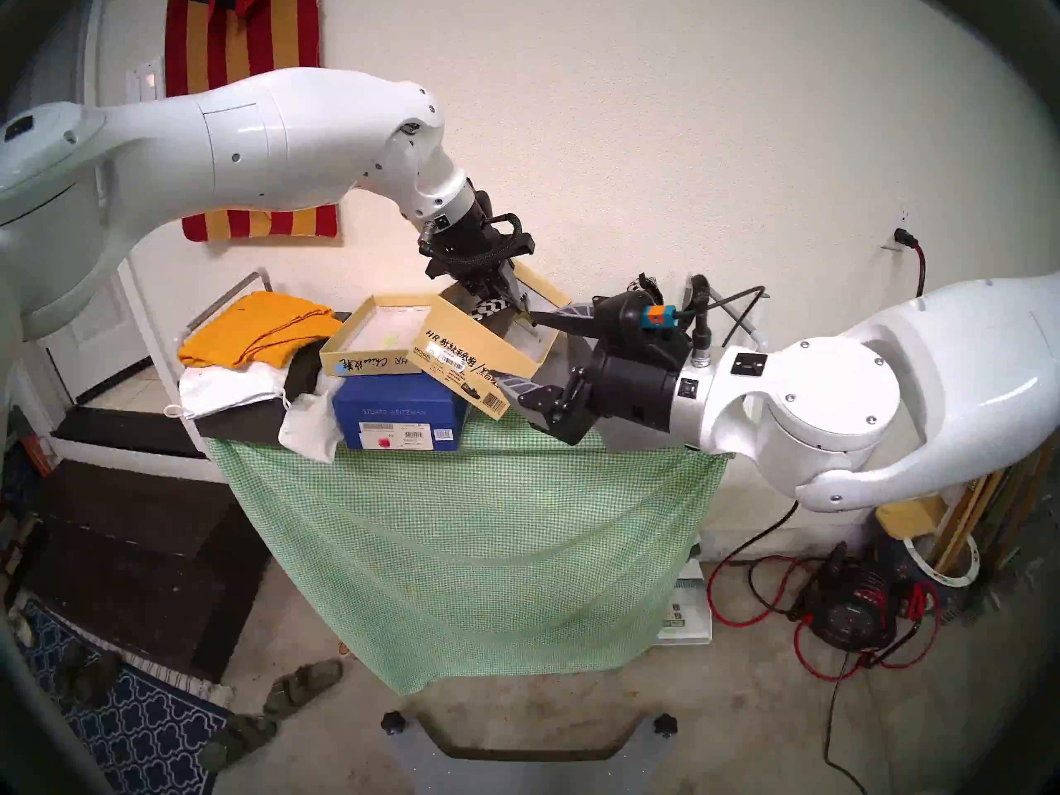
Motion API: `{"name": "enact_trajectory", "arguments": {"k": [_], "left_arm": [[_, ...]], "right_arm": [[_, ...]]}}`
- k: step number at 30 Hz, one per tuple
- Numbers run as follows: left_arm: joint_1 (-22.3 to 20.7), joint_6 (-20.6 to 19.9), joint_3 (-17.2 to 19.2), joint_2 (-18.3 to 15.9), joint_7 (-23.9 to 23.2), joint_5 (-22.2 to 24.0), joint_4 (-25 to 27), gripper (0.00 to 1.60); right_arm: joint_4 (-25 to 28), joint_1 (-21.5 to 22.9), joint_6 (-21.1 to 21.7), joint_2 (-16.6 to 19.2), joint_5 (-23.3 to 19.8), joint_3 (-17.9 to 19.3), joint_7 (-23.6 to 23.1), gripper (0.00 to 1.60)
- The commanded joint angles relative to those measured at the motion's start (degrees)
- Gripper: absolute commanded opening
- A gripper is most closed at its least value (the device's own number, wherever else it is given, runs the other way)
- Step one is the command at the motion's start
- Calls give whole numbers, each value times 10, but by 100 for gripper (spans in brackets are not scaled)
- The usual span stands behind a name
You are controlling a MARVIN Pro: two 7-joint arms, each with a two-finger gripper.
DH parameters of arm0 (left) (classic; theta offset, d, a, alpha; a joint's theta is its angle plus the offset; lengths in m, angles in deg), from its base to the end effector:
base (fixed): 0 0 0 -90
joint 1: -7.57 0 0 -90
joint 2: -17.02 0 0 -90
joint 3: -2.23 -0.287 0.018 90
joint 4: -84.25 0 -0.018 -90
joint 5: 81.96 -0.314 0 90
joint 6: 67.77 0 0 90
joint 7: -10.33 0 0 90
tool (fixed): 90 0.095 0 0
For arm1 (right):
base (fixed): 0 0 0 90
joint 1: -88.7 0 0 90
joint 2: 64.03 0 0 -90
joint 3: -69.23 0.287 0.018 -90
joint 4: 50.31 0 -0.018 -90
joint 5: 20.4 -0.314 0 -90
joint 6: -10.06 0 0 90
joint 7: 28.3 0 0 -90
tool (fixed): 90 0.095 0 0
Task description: Take shoe out of the box
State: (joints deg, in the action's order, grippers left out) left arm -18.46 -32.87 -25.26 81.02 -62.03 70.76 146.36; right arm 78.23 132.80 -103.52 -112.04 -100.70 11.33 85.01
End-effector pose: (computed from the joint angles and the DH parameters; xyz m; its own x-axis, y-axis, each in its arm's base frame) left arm 0.5549 -0.0730 0.0285 0.8873 -0.1319 0.4420 -0.3016 -0.8909 0.3396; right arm 0.3456 0.1130 -0.0558 -0.2435 0.3213 0.9151 0.7605 -0.5223 0.3857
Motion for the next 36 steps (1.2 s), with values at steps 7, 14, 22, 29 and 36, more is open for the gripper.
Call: {"name": "enact_trajectory", "arguments": {"k": [7, 14, 22, 29, 36], "left_arm": [[-16, 1, 3, -6, -6, -2, 3, 0], [-16, 1, 1, -9, -9, -5, 5, 0], [-17, 1, 0, -4, -11, -10, 6, 0], [-17, 1, -1, 2, -16, -13, 1, 0], [-16, 1, -5, 12, -23, -16, -11, 0]], "right_arm": [[-100, -107, -2, -108, -54, 52, -2, 160], [-148, -145, 2, -146, -88, 72, -11, 75], [-206, -199, 10, -198, -115, 98, -16, 0], [-253, -235, 33, -236, -132, 105, -27, 0], [-291, -258, 56, -265, -149, 103, -45, 0]]}}
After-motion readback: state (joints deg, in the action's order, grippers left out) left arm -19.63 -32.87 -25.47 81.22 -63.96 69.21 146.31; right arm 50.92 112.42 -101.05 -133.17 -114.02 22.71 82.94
